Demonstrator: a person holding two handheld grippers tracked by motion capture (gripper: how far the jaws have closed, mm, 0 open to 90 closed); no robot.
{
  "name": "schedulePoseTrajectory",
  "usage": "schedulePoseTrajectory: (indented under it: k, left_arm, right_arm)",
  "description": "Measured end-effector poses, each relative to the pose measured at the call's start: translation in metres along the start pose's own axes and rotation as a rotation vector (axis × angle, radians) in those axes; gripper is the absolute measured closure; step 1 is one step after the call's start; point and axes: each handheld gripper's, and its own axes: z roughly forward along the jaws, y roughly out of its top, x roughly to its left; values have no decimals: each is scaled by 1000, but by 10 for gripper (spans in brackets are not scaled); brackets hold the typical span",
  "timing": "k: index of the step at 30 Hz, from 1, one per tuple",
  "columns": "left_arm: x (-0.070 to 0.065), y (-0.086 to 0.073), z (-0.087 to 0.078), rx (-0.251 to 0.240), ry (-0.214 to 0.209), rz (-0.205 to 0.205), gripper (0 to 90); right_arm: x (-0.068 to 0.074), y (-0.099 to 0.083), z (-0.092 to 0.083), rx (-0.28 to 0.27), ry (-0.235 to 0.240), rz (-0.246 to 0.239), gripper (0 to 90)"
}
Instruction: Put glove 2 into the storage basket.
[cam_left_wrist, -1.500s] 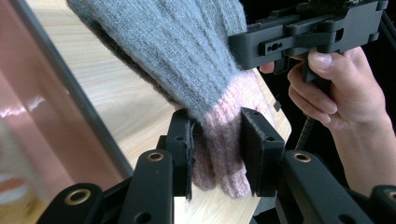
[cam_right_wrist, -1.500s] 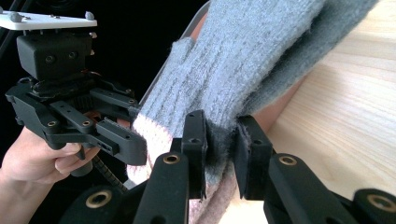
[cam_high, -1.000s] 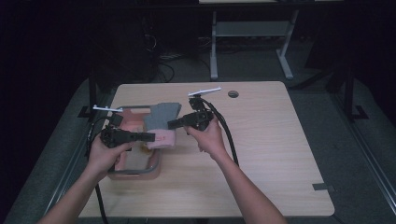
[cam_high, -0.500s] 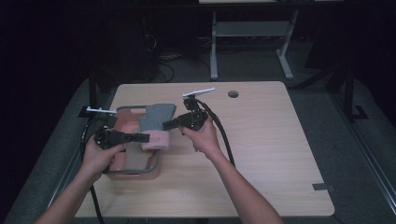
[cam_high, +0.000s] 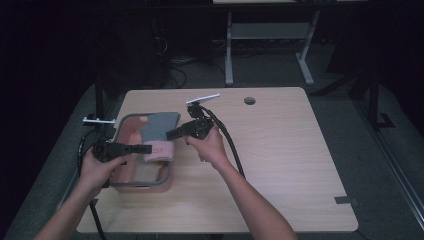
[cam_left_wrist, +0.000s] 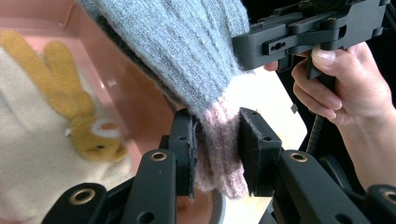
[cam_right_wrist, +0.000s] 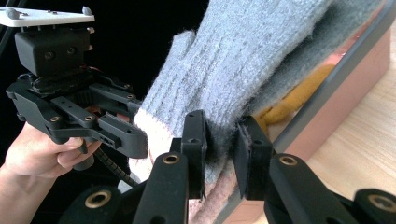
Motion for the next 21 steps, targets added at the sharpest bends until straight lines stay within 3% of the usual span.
schedulePoseTrajectory:
  k: [21]
  left_arm:
    - [19, -11, -16, -13, 43, -38, 690]
  right_arm:
    - [2, 7, 29, 44, 1, -1, 756]
